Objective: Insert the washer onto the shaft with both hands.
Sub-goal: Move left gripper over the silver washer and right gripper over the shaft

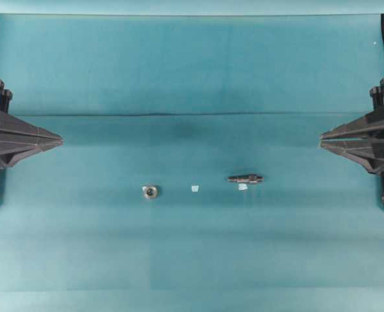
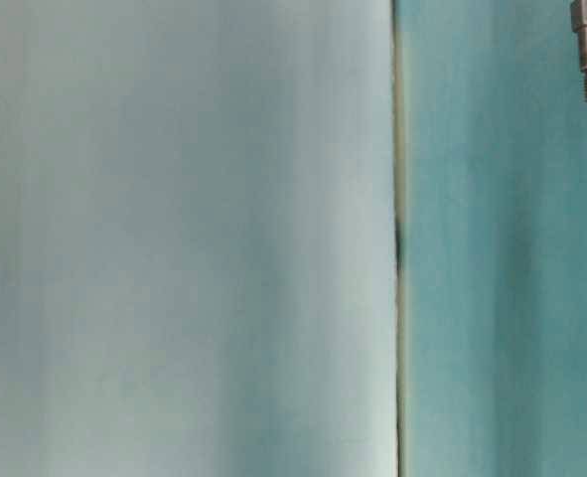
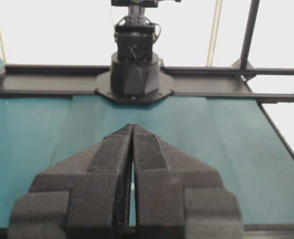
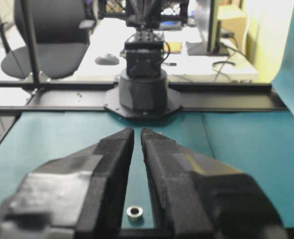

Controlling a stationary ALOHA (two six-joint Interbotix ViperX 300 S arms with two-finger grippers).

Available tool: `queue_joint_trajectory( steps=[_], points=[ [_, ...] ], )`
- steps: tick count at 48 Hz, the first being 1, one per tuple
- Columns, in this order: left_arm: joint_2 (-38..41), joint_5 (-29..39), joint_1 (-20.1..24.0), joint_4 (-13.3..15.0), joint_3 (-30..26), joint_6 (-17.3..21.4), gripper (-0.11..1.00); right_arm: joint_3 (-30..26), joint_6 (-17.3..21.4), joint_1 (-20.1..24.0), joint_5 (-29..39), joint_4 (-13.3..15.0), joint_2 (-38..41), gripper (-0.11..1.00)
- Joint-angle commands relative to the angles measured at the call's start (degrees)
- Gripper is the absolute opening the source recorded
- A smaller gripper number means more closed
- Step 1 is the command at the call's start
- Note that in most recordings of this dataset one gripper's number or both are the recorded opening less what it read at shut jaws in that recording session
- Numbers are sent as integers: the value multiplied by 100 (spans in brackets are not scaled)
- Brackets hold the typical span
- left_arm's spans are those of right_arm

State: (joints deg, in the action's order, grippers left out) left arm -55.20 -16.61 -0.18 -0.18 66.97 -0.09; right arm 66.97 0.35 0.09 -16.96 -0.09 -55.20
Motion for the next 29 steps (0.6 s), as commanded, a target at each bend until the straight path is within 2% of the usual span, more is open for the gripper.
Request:
queue_joint_trajectory(
  steps=[1, 5, 7, 10, 15, 23, 29],
  points=[
    [308, 149, 35, -62, -334, -176, 2, -26, 9, -26, 18, -26, 70, 0],
    [606, 466, 35, -53, -615, -378, 2, -26, 114, -26, 562, -264, 97, 2],
    [765, 642, 9, -62, -756, -431, 2, -62, 193, -26, 905, -325, 105, -2],
    [1046, 932, -44, -70, -976, -457, 2, -149, 343, -26, 1354, -334, 88, -7],
    [1415, 1345, -105, -70, -1222, -448, 2, -281, 606, -26, 2013, -334, 88, -9],
    [2039, 2109, -193, -79, -1635, -431, 2, -325, 809, -79, 2654, -334, 149, -10],
    [2426, 2628, -220, -79, -1881, -431, 2, -571, 861, -88, 3059, -334, 404, -10]
  ],
)
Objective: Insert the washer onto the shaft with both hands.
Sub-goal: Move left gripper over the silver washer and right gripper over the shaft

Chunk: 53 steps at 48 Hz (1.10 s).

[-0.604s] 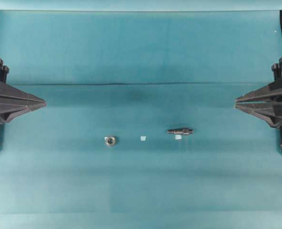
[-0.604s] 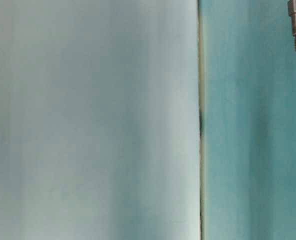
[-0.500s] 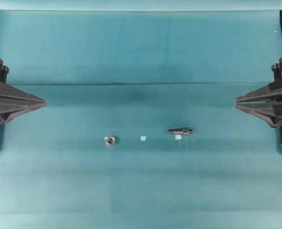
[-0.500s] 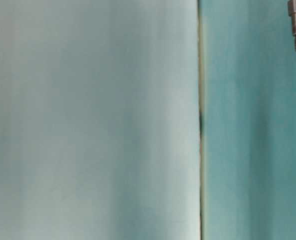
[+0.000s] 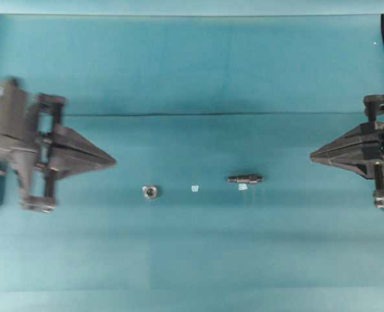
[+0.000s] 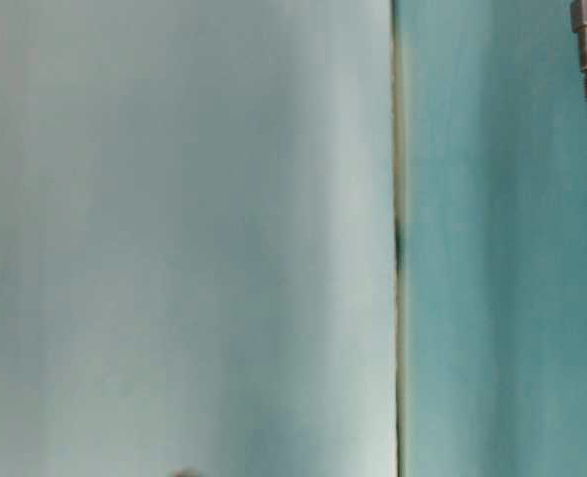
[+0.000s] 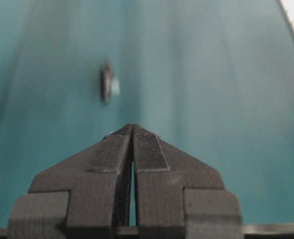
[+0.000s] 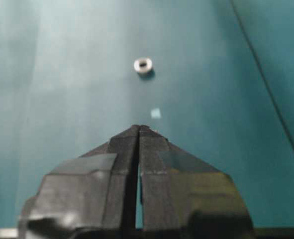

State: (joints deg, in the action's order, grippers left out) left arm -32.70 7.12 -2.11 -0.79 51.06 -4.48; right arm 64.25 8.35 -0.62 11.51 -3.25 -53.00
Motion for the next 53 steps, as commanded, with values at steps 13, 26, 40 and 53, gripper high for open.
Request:
queue_joint_trajectory(
  steps=[13, 26, 40, 53],
  points=[
    [923, 1020, -26, -26, -888, 9, 2, -835, 35, -18, 1028, 18, 1125, -10],
    [1538, 2083, -18, -35, -1354, 9, 2, -1283, -18, -26, 1310, 185, 2065, -10],
    [2285, 2566, 18, -70, -1819, 26, 2, -1872, -527, -18, 1916, 202, 2962, -10],
    [2602, 2575, 70, -97, -1986, 193, 2, -2206, -1318, -53, 2303, 202, 3683, -10]
  ],
)
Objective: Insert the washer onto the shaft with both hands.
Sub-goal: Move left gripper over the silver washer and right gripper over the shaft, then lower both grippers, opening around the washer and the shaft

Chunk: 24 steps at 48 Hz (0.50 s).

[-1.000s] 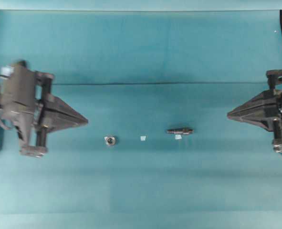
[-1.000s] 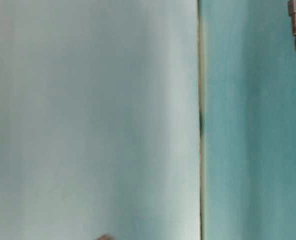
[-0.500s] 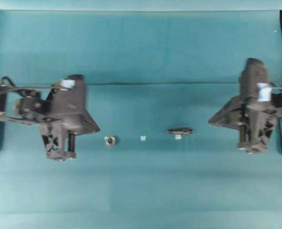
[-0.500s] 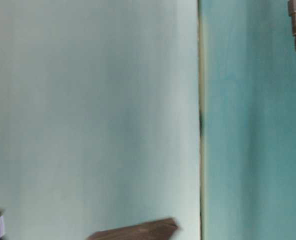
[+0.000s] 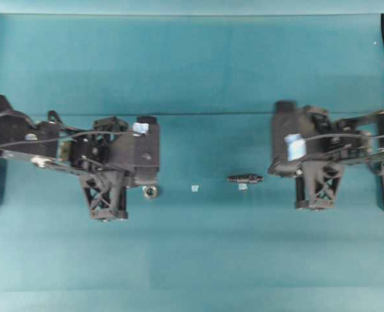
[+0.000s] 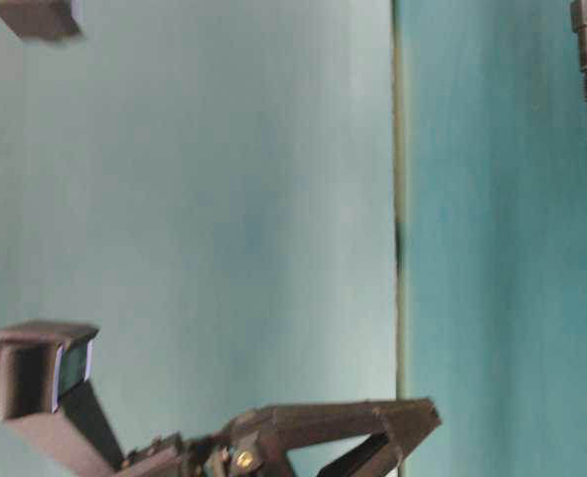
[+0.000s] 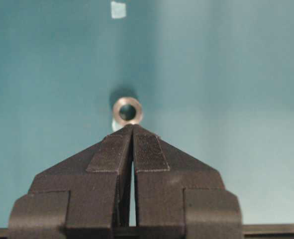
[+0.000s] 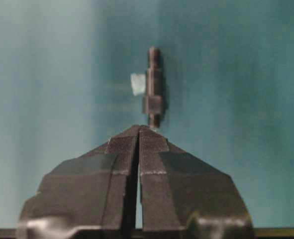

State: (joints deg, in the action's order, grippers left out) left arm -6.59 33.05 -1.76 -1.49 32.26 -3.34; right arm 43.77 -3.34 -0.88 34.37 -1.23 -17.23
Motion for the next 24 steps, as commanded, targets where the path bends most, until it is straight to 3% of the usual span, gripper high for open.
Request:
queue_joint_trajectory(
  steps=[1, 16, 22, 24],
  points=[
    [0, -9, 44, -26, -105, 114, 2, -167, -158, -26, 0, 0, 141, -10],
    [9, -35, 62, -18, -79, 202, 2, -237, -114, -246, -105, 0, 501, -6],
    [53, -44, 70, -18, -105, 176, 3, -237, -97, -281, -105, -9, 554, 3],
    [88, -44, 70, -18, -105, 211, 8, -237, -88, -290, -105, -18, 580, 8]
  ],
)
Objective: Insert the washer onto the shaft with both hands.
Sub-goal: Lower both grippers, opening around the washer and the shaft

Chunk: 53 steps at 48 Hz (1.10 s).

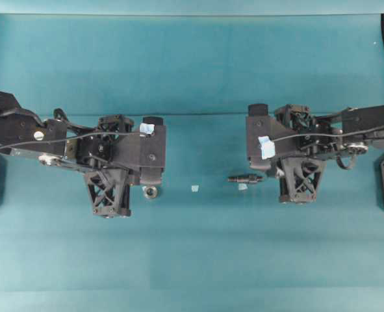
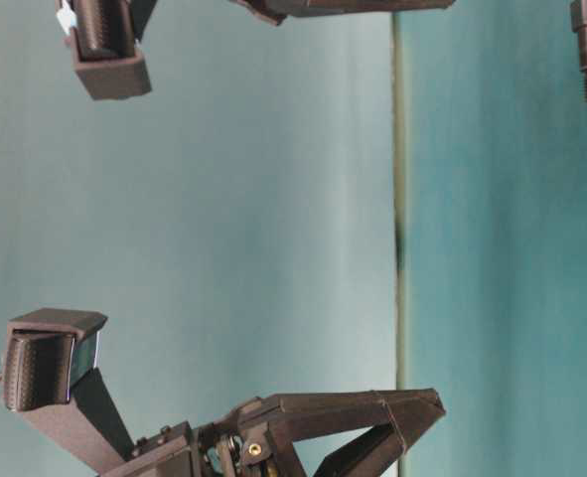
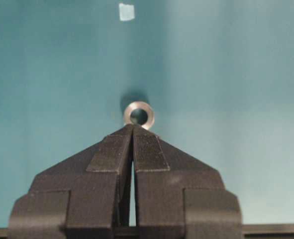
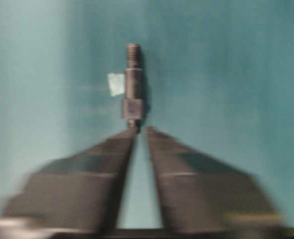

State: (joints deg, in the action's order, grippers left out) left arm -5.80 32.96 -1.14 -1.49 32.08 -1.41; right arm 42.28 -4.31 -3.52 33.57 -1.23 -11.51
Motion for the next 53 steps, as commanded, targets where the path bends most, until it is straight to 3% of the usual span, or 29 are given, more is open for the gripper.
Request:
queue_joint_trajectory(
  steps=[1, 5, 13, 15, 17, 40, 53],
  points=[
    [18, -35, 9, -18, -79, 53, 13, -97, 9, -26, -26, -26, 26, 12],
    [105, -62, 0, -18, -35, 105, 34, -114, 44, -26, -18, -26, 105, 31],
    [220, -439, 9, -26, 79, 246, 83, -123, 132, -26, -105, -18, 220, 81],
    [246, -571, 9, -18, 105, 272, 91, -123, 149, -26, -149, -26, 237, 90],
    [264, -642, 9, -18, 132, 290, 90, -123, 167, -26, -202, -18, 255, 96],
    [817, -729, -35, -18, 167, 185, 86, -114, 457, -26, -519, -26, 545, 93],
    [1143, -1020, -44, -18, 220, -132, 86, -105, 457, -26, -519, -26, 721, 93]
  ],
)
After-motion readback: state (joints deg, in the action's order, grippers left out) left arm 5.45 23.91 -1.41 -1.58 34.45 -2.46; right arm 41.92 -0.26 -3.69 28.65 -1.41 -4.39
